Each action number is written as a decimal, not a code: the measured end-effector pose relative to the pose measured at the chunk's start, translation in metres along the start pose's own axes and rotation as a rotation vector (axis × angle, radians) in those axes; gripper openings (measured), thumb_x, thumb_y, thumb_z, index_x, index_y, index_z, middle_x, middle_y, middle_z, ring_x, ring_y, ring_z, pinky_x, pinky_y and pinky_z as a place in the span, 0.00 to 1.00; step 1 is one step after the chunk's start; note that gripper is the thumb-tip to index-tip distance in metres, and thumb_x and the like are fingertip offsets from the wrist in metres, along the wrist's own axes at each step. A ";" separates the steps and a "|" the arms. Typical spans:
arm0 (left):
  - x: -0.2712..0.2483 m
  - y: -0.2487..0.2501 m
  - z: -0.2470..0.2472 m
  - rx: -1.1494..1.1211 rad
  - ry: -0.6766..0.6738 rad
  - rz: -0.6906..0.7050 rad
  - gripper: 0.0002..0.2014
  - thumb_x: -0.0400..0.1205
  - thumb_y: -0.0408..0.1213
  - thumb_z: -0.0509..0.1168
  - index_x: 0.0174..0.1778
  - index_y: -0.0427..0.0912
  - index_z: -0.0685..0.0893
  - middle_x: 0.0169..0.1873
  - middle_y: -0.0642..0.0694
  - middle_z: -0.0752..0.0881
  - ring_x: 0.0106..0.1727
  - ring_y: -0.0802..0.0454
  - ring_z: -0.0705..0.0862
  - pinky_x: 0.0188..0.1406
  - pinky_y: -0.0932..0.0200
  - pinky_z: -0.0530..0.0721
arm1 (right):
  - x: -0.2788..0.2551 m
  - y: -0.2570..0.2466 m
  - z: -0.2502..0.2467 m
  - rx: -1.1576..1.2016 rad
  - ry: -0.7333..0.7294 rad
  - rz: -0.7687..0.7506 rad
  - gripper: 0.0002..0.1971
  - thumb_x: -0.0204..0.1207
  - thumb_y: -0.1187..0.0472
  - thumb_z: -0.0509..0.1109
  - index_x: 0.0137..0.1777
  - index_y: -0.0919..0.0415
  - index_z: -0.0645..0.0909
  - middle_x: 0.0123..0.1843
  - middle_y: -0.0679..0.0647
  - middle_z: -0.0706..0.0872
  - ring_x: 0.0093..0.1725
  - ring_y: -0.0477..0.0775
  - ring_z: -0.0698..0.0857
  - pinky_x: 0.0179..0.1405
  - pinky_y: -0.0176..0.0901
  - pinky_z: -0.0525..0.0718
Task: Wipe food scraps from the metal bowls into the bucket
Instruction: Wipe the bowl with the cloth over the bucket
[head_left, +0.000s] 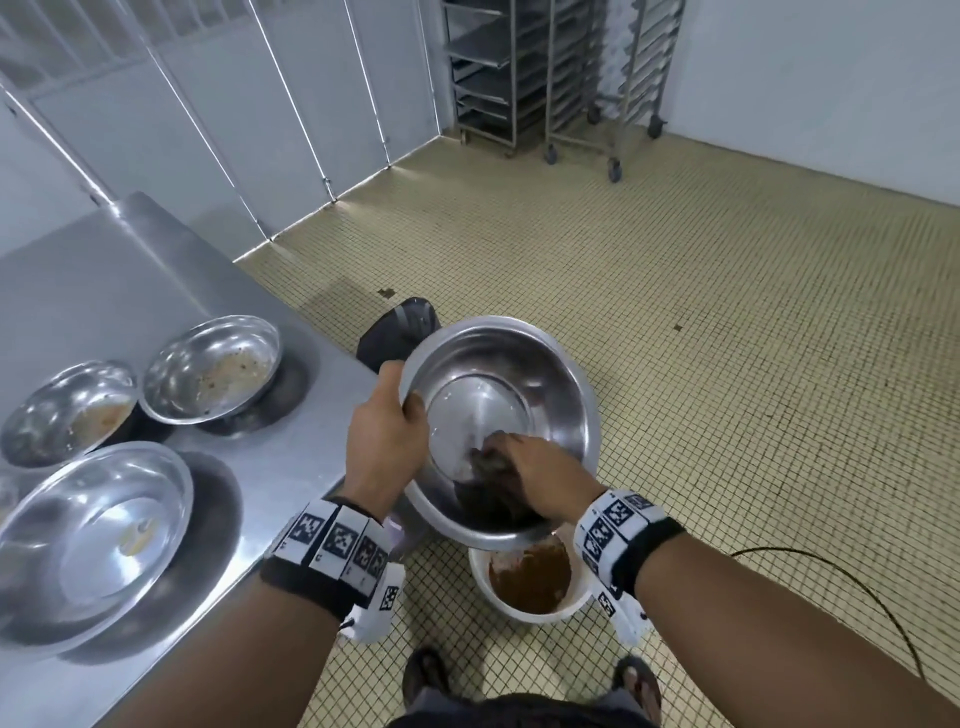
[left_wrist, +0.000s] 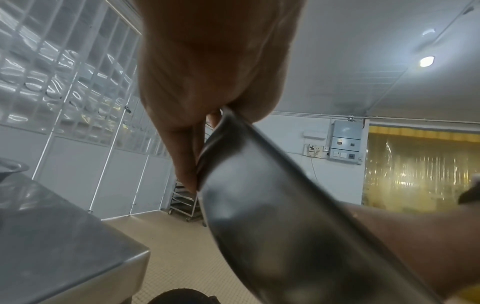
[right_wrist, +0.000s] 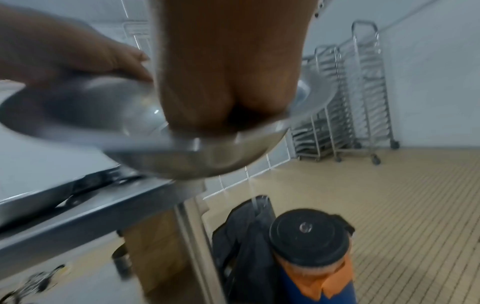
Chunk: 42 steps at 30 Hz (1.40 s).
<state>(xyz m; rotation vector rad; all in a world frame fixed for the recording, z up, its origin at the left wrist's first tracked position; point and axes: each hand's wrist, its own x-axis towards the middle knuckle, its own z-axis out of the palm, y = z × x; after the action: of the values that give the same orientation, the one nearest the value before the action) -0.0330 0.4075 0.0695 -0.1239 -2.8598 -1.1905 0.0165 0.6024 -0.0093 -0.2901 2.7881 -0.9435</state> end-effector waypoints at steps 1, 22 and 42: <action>0.003 0.002 -0.001 -0.003 0.021 0.015 0.10 0.91 0.37 0.59 0.67 0.47 0.78 0.46 0.44 0.88 0.45 0.42 0.85 0.44 0.50 0.80 | 0.002 0.000 -0.009 -0.019 -0.037 0.010 0.17 0.87 0.61 0.66 0.72 0.45 0.78 0.69 0.44 0.85 0.65 0.45 0.84 0.69 0.37 0.77; 0.026 0.054 -0.028 -0.052 0.147 0.258 0.11 0.91 0.34 0.60 0.69 0.44 0.77 0.36 0.59 0.81 0.35 0.53 0.83 0.30 0.66 0.74 | 0.024 -0.026 -0.090 -0.363 0.083 -0.035 0.13 0.88 0.63 0.64 0.70 0.60 0.80 0.60 0.57 0.86 0.52 0.57 0.88 0.52 0.40 0.81; 0.021 0.062 -0.011 -0.038 0.206 0.365 0.09 0.90 0.36 0.64 0.65 0.40 0.82 0.32 0.63 0.78 0.32 0.72 0.76 0.31 0.81 0.73 | -0.001 0.013 -0.049 -0.214 0.149 -0.226 0.12 0.84 0.43 0.65 0.64 0.39 0.83 0.61 0.43 0.88 0.57 0.49 0.86 0.61 0.49 0.86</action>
<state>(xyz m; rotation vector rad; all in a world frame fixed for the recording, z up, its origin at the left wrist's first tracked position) -0.0482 0.4445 0.1224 -0.4714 -2.4972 -1.1091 0.0042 0.6411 0.0217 -0.6008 3.0471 -0.7369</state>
